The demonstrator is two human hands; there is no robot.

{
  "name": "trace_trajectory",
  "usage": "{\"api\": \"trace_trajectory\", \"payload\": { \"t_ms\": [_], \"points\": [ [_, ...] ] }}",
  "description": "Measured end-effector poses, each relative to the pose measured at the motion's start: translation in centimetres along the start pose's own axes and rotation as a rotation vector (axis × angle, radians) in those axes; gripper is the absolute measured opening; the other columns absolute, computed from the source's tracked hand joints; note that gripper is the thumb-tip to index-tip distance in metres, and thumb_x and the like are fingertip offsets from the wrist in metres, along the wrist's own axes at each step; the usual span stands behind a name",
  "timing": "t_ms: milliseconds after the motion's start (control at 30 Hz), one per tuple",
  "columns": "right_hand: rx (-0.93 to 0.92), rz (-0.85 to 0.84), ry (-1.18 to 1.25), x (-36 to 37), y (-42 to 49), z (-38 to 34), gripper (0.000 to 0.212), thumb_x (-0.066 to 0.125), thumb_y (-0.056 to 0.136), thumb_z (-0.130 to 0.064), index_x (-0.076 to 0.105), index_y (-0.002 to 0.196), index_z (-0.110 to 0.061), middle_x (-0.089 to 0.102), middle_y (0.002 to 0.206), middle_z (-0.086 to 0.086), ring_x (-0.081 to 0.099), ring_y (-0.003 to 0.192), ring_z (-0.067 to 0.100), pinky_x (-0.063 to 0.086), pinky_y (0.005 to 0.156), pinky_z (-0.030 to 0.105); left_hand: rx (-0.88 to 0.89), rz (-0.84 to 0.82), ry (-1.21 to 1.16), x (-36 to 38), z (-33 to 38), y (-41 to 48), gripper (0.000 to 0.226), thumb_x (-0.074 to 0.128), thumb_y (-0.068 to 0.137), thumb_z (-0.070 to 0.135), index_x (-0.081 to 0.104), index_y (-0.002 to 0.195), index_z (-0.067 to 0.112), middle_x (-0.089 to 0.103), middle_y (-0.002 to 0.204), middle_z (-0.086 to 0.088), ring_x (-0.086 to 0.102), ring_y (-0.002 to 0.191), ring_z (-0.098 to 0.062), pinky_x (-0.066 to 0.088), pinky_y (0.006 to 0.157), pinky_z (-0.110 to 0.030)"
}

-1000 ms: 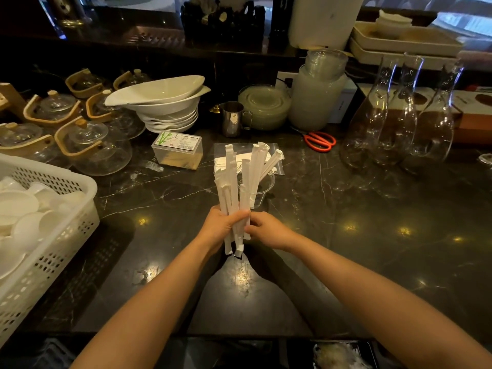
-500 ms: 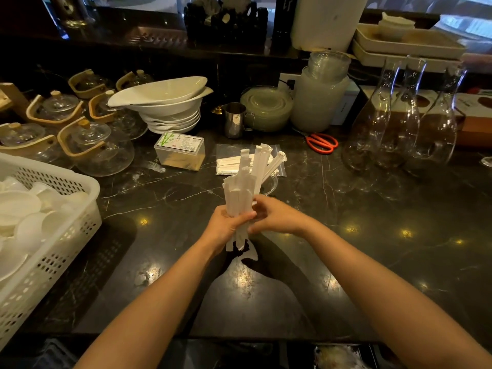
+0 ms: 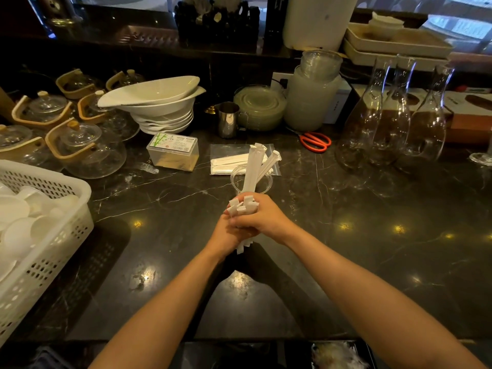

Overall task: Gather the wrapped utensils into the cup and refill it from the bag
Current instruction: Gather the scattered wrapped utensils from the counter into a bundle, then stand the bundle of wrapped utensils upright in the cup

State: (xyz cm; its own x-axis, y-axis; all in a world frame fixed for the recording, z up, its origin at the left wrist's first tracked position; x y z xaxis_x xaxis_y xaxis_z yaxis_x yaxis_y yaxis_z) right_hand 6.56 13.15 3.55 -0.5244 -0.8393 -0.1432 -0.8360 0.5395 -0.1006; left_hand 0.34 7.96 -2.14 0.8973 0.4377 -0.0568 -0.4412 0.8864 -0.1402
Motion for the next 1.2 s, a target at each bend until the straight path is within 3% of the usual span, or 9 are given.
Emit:
{"api": "trace_trajectory", "payload": {
  "t_ms": [100,200,333,467,600,700,867,1000,1200],
  "points": [
    [0.018,0.002,0.02,0.3,0.0,0.6,0.018,0.069,0.071,0.005,0.063,0.085,-0.005,0.062,0.079,0.01,0.06,0.075,0.014,0.051,0.072,0.022,0.019,-0.011,0.009,0.9,0.4,-0.1,0.022,0.04,0.086,-0.007,0.05,0.102,-0.019,0.051,0.069,-0.005,0.057,0.061,-0.01,0.048,0.05,-0.01],
    [0.024,0.021,0.012,0.4,0.1,0.4,0.015,0.066,0.077,-0.001,0.062,0.091,-0.002,0.061,0.076,0.004,0.059,0.074,0.01,0.051,0.07,0.015,0.016,0.048,-0.077,0.9,0.9,0.0,0.027,0.041,0.086,-0.008,0.047,0.112,-0.012,0.053,0.079,0.0,0.059,0.069,-0.004,0.051,0.057,-0.008],
    [-0.016,0.034,0.01,-0.1,0.2,-0.6,0.016,0.065,0.079,-0.006,0.062,0.079,-0.022,0.063,0.077,-0.002,0.062,0.078,0.01,0.051,0.081,0.024,0.056,-0.016,-0.041,0.4,1.7,0.2,0.031,0.057,0.078,-0.007,0.054,0.094,0.019,0.056,0.089,0.009,0.061,0.074,0.008,0.052,0.066,-0.01],
    [-0.015,0.003,-0.04,-0.4,0.1,-0.3,0.024,0.068,0.074,-0.002,0.058,0.084,-0.022,0.064,0.082,0.004,0.062,0.083,0.016,0.049,0.082,0.028,-0.018,-0.096,0.02,-0.1,0.5,0.1,0.045,0.061,0.072,-0.013,0.049,0.115,-0.005,0.055,0.104,-0.007,0.056,0.096,-0.018,0.051,0.067,-0.009],
    [0.022,-0.005,-0.047,0.0,0.0,0.7,0.018,0.067,0.074,0.001,0.064,0.089,-0.009,0.065,0.075,-0.006,0.063,0.076,0.006,0.049,0.078,0.021,-0.034,-0.115,-0.025,-0.2,0.5,-0.3,0.037,0.059,0.073,-0.013,0.055,0.106,0.004,0.057,0.099,-0.001,0.061,0.08,-0.001,0.053,0.062,-0.012],
    [0.045,-0.002,-0.08,0.3,0.1,0.9,0.023,0.063,0.079,-0.004,0.064,0.067,-0.024,0.066,0.061,-0.012,0.064,0.074,0.006,0.051,0.08,0.027,0.011,-0.182,-0.013,-0.1,1.3,-0.3,0.037,0.058,0.076,-0.008,0.056,0.091,0.025,0.059,0.092,0.006,0.063,0.076,0.01,0.05,0.062,-0.008],
    [0.06,0.05,-0.039,-0.2,0.3,0.5,0.014,0.059,0.083,-0.007,0.066,0.079,-0.019,0.067,0.095,0.023,0.062,0.086,0.021,0.05,0.083,0.034,-0.047,-0.214,0.041,-0.9,1.5,-0.2,0.022,0.06,0.08,0.01,0.056,0.097,0.025,0.063,0.092,0.008,0.06,0.086,0.0,0.051,0.07,-0.013],
    [0.006,0.065,-0.05,-1.2,0.7,-1.2,0.018,0.056,0.085,-0.01,0.064,0.098,0.0,0.064,0.08,0.005,0.062,0.076,0.012,0.053,0.07,0.022,-0.017,-0.208,0.054,-1.9,3.5,0.3,0.016,0.057,0.082,0.01,0.062,0.091,0.022,0.066,0.088,0.004,0.065,0.08,-0.001,0.052,0.075,-0.017],
    [-0.167,0.108,-0.024,-3.6,1.9,-7.2,0.009,0.055,0.085,-0.01,0.064,0.088,-0.012,0.064,0.083,0.001,0.062,0.077,0.01,0.054,0.067,0.018,0.162,-0.186,0.117,-2.5,10.1,2.1,0.018,0.06,0.079,0.013,0.061,0.088,0.029,0.066,0.088,0.009,0.065,0.079,0.004,0.052,0.065,-0.011]
  ]
}}
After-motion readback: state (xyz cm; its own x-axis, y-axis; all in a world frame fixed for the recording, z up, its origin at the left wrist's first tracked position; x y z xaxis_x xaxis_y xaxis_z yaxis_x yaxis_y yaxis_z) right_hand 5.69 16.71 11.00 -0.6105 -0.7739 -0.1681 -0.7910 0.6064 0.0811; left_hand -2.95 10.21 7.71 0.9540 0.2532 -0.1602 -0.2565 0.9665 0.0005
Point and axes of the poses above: each hand's wrist, its own y-axis towards the middle knuckle, its own x-axis out of the palm, z = x × y, the point moved 5 cm from there along y, towards the middle knuckle
